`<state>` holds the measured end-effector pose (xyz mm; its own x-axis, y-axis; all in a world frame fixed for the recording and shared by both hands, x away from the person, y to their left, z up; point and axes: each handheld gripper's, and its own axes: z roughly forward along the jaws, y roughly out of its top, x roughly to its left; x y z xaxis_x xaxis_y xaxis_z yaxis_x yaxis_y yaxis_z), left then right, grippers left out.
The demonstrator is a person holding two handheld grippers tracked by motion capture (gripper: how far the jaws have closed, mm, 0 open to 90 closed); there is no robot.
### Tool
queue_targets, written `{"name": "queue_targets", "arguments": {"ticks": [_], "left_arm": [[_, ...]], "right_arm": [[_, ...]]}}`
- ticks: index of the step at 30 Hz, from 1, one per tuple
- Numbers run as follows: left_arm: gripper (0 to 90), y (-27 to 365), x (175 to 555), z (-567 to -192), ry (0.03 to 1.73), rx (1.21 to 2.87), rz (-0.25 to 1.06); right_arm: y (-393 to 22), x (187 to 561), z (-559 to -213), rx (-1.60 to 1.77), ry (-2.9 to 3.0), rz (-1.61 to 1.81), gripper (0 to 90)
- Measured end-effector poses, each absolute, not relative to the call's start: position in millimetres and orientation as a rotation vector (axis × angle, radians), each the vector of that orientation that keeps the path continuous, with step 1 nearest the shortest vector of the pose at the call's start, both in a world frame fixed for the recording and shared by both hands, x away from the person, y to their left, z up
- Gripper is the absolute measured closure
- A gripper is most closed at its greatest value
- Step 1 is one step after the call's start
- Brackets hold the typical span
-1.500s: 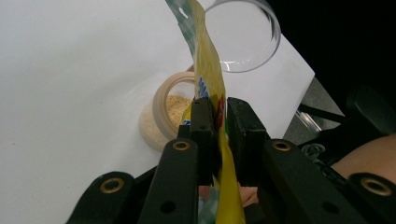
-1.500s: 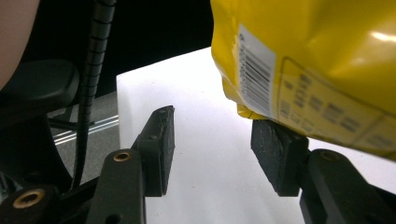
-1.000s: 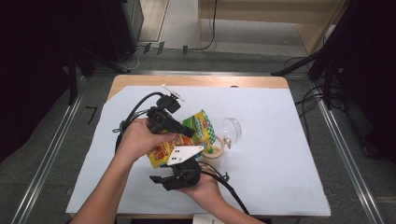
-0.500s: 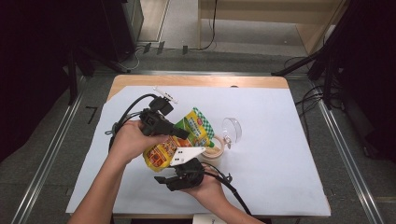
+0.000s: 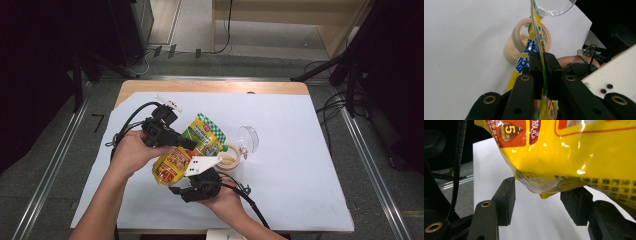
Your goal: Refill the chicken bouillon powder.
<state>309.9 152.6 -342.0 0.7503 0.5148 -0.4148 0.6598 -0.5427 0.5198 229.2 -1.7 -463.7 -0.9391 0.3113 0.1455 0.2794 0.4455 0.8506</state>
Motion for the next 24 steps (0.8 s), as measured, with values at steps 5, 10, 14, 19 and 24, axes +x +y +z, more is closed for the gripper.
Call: {"name": "queue_targets", "arguments": {"ticks": [5,10,14,19,24], "left_arm": [[83.6,151,310,-343,0.875,2.258,-0.27],[85.8,150,310,-344,0.876,2.256,-0.246],[88.4,153,310,-343,0.862,2.254,-0.258],[88.6,157,308,-340,0.821,2.258,-0.253],[88.9,161,304,-339,0.779,2.261,-0.249]], "right_arm": [[-2,230,-463,0.522,2.63,1.527,47.1],[-2,229,-462,0.512,2.632,1.515,47.7],[-2,228,-462,0.509,2.629,1.52,47.8],[-2,227,-462,0.503,2.622,1.527,47.0],[-5,227,-461,0.511,2.617,1.532,46.6]]}}
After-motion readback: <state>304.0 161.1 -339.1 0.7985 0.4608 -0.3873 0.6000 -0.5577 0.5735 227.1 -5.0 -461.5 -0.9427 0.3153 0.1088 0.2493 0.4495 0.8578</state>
